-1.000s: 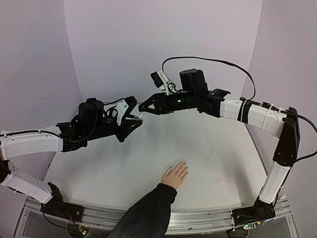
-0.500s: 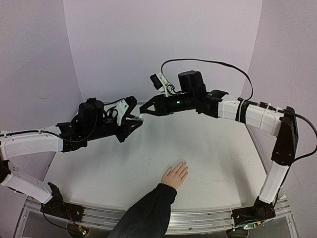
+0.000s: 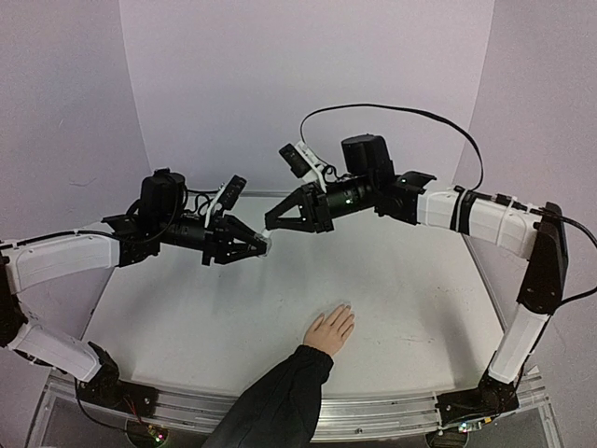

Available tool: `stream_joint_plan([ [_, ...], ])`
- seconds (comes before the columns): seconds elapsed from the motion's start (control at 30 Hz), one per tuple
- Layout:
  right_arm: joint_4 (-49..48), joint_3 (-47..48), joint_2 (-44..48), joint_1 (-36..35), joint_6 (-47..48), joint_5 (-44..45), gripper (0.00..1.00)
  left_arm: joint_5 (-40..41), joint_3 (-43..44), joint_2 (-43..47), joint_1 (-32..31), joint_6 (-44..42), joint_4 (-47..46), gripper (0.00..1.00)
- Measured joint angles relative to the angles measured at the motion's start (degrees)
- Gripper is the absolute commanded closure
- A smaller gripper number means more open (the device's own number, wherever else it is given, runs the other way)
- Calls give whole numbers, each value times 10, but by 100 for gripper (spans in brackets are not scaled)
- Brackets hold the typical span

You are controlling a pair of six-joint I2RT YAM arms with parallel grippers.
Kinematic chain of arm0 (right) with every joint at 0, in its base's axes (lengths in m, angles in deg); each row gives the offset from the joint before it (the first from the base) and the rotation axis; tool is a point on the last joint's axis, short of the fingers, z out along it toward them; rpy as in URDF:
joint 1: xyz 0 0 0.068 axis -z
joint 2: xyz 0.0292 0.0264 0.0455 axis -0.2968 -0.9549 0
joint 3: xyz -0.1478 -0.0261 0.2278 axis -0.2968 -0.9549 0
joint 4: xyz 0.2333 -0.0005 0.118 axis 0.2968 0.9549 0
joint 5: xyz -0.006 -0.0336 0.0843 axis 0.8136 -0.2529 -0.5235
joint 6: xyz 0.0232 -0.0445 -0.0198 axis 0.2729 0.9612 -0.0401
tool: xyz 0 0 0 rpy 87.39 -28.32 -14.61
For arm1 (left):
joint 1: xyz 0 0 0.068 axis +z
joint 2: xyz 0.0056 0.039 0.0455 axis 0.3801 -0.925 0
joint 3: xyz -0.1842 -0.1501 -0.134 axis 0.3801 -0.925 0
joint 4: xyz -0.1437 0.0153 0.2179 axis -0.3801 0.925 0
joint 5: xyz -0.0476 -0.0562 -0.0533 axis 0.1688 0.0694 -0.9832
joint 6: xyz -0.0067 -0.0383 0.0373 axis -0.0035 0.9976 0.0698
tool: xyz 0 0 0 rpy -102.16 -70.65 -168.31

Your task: Paint the nails

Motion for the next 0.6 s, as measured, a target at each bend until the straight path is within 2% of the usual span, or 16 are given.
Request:
stream_joint_plan([
  [0.1, 3, -17, 25, -5, 35, -38, 98, -100, 14, -14, 3, 36, -7, 100],
  [0.13, 2, -17, 29, -8, 40, -41, 93, -117, 15, -13, 3, 41, -9, 100],
  [0.2, 3, -17, 35, -15, 47, -37, 72, -131, 16, -9, 3, 45, -12, 100],
  [0.23, 3, -17, 37, -16, 47, -30, 52, -129, 16, -7, 3, 45, -13, 100],
  [0.27, 3, -17, 39, -17, 45, -19, 38, -121, 16, -6, 3, 44, -13, 100],
  [0.33, 19, -20, 45, -18, 36, 6, 18, -85, 16, 1, 9, 41, -14, 100],
  [0.5, 80, -7, 51, -19, -5, 145, 11, 66, 0, 45, 21, 9, -14, 100],
  [0.6, 119, 28, 36, -18, -31, 181, 13, 170, -19, 78, 1, -25, -13, 100],
])
